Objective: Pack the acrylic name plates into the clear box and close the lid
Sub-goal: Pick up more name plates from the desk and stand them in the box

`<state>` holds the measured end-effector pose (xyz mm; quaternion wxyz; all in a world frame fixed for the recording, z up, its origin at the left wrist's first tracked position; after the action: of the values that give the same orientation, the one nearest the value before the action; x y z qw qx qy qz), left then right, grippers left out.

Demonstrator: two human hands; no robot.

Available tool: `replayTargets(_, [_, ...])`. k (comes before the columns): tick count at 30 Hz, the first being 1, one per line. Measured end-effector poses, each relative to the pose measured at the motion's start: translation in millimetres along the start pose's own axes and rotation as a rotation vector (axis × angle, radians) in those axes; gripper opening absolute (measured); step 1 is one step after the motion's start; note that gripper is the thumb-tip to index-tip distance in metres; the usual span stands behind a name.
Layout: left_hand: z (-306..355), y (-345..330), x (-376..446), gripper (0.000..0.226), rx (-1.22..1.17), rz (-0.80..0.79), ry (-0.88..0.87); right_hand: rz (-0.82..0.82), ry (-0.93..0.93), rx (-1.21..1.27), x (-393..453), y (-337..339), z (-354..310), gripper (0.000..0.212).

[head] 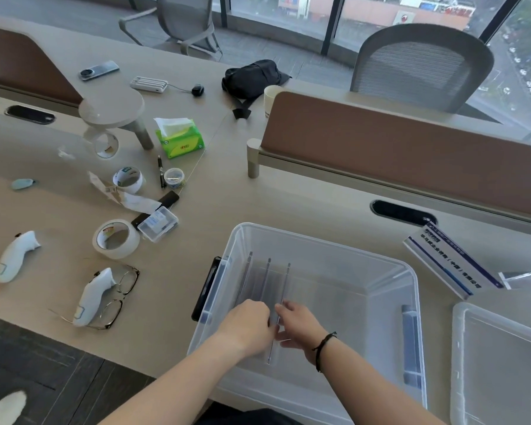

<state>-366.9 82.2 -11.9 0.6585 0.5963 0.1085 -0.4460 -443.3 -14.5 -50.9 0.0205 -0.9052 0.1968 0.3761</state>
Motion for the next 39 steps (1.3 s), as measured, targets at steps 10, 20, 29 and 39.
replayTargets(10, [3.3, 11.1, 14.9, 0.04, -0.012, 0.018, -0.081, 0.063, -0.009, 0.033, -6.3, -1.1, -2.6, 0.041])
replayTargets(20, [28.7, 26.3, 24.8, 0.03, 0.033, 0.119, -0.246, 0.213, 0.007, 0.156, -21.4, 14.8, -8.8, 0.033])
replayTargets(29, [99.3, 31.1, 17.9, 0.019, -0.026, 0.194, -0.421, 0.344, 0.157, 0.369, -46.6, 69.9, -21.3, 0.026])
replayTargets(39, [215.6, 22.6, 0.7, 0.023, -0.037, 0.206, -0.6, 0.392, 0.236, 0.638, -86.5, 167.6, -19.0, 0.037])
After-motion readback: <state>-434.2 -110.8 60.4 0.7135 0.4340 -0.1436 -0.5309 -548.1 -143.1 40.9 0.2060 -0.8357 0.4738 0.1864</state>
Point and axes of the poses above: each hand's wrist, its own x-axis towards the middle knuckle, its own y-axis out of the back of the hand, z = x × y, the point moved 2 cm from there along x, towards the middle knuckle, and after that the axes turned 14 degrees about y, right-handed, at the moved point
